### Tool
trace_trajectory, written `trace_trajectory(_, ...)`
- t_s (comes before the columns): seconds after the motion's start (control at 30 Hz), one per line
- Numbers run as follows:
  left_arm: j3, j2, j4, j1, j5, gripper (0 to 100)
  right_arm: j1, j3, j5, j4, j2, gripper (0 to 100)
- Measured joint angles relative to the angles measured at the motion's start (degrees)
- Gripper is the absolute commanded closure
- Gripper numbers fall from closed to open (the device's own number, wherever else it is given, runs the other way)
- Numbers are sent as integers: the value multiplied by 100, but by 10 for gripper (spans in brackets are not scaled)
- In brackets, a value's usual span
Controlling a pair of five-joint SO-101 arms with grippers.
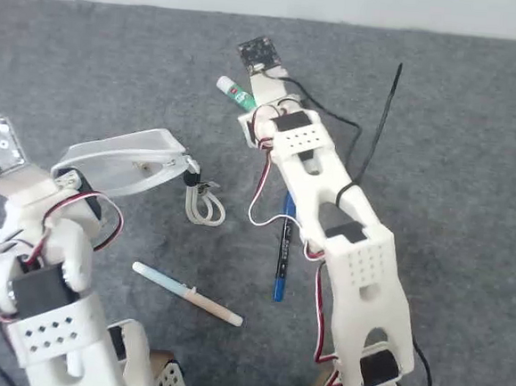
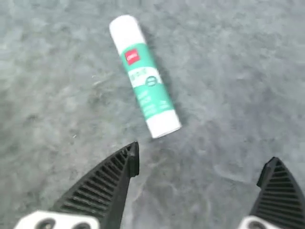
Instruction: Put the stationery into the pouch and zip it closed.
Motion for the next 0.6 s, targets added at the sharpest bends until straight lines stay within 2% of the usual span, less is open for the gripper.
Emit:
trace_trajectory(0.2,0,0,0,0,0,990,-18,-352,360,132,255,630)
trace_trajectory(0.43,0,18,0,0,0,990,-35,-378,818,132,255,801)
trace_trajectory(0.6,0,18,0,0,0,990,-35,-378,1125,132,255,817)
